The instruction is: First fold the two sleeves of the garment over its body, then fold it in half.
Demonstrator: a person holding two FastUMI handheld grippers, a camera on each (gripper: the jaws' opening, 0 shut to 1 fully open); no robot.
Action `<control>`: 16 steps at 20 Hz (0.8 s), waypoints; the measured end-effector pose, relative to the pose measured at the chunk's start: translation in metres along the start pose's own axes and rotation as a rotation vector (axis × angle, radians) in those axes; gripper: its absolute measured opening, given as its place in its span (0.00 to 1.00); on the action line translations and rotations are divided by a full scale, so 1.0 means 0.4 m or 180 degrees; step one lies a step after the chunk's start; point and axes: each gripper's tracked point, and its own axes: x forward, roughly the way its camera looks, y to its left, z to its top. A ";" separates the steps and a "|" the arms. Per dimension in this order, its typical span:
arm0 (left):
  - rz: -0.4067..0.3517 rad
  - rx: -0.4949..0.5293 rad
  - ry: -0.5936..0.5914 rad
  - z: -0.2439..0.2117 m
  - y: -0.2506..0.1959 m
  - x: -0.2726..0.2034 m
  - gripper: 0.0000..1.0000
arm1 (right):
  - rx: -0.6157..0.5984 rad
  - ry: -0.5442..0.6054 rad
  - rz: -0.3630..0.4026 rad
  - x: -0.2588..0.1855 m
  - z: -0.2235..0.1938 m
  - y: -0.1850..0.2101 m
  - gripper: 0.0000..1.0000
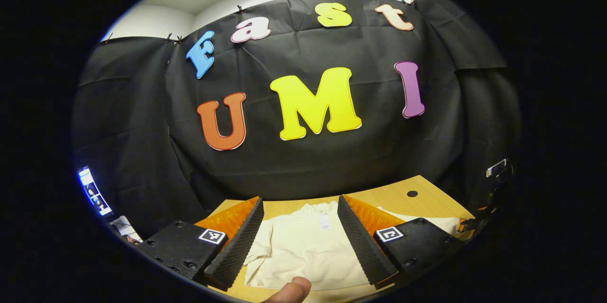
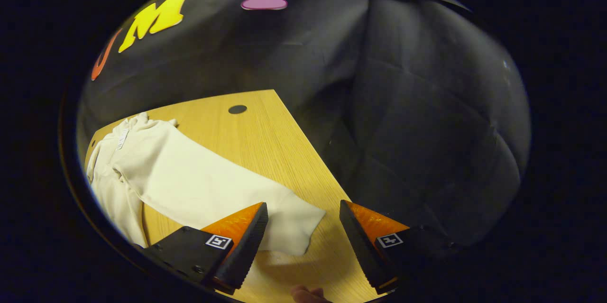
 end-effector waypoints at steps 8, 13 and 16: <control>0.0051 -0.0079 0.0083 -0.030 0.081 0.014 0.99 | 0.0531 0.0546 -0.0278 0.007 -0.071 -0.021 0.94; 0.0110 -0.0080 0.0042 -0.028 0.135 0.018 0.99 | 0.0629 0.0657 -0.0222 0.018 -0.073 0.007 0.86; 0.0130 -0.0146 0.0085 -0.044 0.157 0.020 0.99 | 0.0712 0.0733 -0.0212 0.012 -0.074 0.014 0.72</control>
